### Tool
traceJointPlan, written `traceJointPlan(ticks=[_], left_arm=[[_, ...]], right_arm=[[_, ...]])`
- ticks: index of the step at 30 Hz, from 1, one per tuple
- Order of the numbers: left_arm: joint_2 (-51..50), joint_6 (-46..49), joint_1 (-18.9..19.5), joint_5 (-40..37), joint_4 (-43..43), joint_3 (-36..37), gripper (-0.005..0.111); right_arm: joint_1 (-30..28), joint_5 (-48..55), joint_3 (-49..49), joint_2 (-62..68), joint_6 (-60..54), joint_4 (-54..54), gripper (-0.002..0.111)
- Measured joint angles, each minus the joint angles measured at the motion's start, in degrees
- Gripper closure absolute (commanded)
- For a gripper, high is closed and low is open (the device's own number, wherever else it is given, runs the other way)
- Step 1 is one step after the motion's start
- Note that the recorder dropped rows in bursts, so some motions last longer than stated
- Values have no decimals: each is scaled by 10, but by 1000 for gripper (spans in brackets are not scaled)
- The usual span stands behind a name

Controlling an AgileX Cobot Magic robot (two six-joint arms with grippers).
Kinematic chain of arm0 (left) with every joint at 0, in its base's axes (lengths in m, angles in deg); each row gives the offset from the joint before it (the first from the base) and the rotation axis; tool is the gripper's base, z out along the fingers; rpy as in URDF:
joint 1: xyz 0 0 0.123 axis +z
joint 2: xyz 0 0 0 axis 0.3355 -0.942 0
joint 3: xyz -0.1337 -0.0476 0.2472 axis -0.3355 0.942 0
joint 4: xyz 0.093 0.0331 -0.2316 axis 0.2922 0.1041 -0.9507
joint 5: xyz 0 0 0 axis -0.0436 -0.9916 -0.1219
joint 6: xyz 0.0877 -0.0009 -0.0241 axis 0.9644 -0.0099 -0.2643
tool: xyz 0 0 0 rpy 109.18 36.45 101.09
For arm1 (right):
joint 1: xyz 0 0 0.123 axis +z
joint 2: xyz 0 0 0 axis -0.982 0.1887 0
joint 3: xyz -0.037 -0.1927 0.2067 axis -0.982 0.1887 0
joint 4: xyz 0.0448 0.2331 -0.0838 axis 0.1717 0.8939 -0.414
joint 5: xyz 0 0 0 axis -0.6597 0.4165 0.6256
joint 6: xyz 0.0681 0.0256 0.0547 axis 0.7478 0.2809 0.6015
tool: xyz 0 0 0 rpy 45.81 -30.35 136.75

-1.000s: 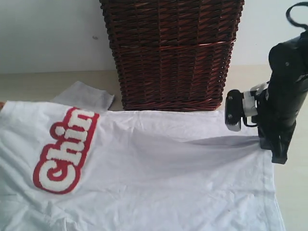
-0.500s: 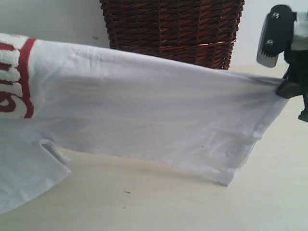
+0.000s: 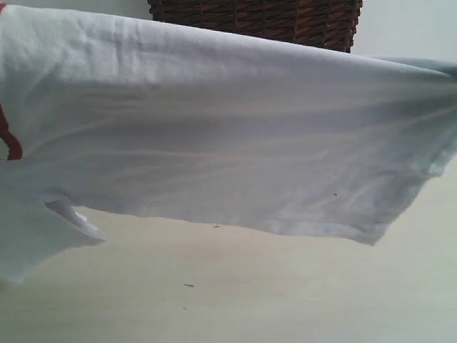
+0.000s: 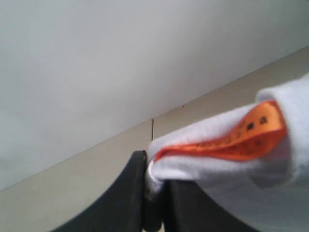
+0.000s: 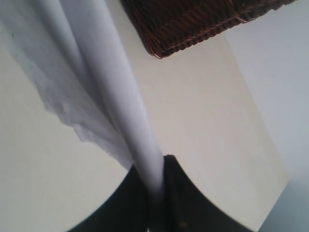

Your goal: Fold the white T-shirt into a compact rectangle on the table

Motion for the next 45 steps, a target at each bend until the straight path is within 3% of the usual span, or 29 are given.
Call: traceJointPlan(ticks=[12, 17, 21, 29, 33, 38, 42, 45], left_arm=[[63, 0, 0, -19, -72, -12, 107], [-37, 19, 0, -81, -120, 16, 107], [-152, 93, 0, -78, -138, 46, 107], [-386, 237, 0, 122, -174, 52, 107], [-480, 253, 0, 250, -179, 52, 90], [-565, 257, 0, 366, -178, 52, 51], [-594, 257, 0, 423, -178, 52, 45], [-598, 257, 0, 443, -178, 52, 45]], right_arm=[[0, 58, 0, -48, -12, 21, 108], [0, 100, 8, 51, -12, 30, 108], [0, 74, 11, 162, -11, 30, 108], [0, -196, 11, 379, -11, -36, 108], [0, -340, 11, 451, -11, -66, 106], [0, -499, 11, 497, 19, -71, 80], [0, -591, 11, 502, 43, -71, 58], [0, -629, 11, 502, 55, -60, 55]])
